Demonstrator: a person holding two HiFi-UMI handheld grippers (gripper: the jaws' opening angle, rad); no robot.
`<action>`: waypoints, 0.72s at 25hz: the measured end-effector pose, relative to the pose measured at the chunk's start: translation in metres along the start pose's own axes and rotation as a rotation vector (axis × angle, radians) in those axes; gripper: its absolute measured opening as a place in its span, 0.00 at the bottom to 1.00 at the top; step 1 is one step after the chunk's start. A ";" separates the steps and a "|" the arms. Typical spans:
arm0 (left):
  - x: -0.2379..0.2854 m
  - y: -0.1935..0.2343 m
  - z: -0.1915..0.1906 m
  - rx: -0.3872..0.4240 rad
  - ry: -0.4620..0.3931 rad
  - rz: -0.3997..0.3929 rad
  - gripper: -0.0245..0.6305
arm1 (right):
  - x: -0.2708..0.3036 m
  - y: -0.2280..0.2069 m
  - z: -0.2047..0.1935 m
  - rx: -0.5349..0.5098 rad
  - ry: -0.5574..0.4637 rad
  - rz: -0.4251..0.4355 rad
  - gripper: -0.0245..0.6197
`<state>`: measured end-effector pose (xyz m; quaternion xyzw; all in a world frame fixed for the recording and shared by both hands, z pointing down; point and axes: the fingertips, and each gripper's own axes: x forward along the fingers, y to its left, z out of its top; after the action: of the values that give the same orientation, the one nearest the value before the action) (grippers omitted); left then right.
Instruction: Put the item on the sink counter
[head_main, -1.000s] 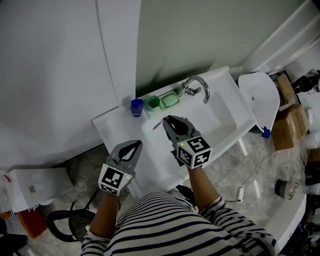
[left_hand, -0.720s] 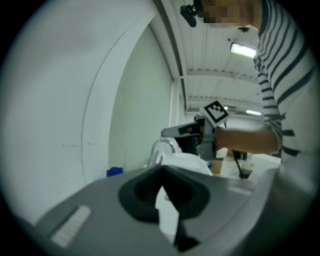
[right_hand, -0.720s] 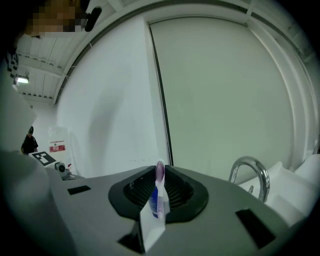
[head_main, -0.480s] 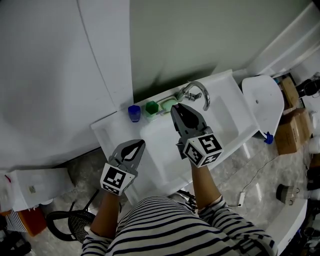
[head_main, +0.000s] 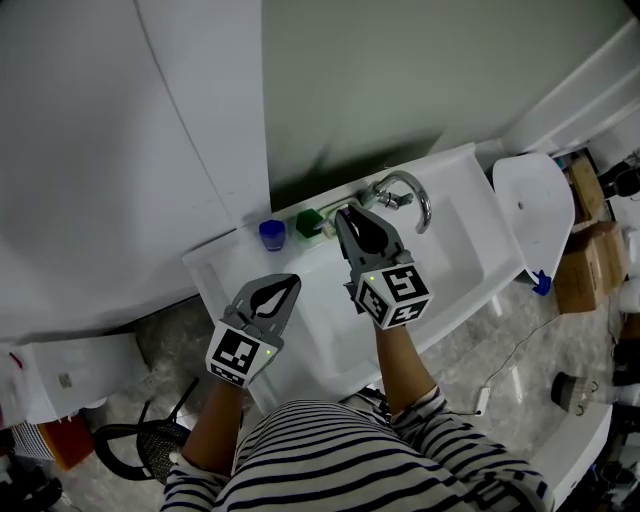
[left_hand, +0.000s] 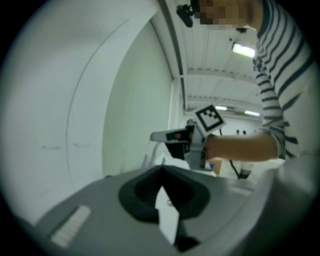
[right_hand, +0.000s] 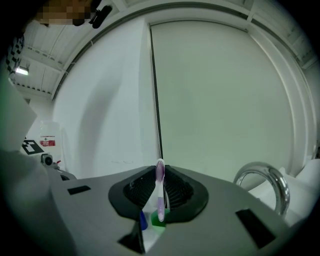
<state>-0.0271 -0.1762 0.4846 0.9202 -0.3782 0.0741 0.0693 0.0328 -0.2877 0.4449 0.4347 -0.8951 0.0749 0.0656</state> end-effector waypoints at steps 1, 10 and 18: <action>0.000 0.001 -0.001 -0.002 0.001 0.000 0.05 | 0.005 0.000 -0.005 -0.001 0.010 0.002 0.12; -0.002 0.013 -0.008 -0.023 0.009 0.012 0.05 | 0.039 -0.002 -0.056 0.008 0.138 0.009 0.12; -0.003 0.017 -0.007 -0.025 -0.001 0.010 0.05 | 0.055 0.005 -0.085 -0.001 0.208 0.014 0.12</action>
<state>-0.0419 -0.1845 0.4916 0.9174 -0.3837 0.0692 0.0805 -0.0005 -0.3101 0.5377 0.4184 -0.8864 0.1197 0.1577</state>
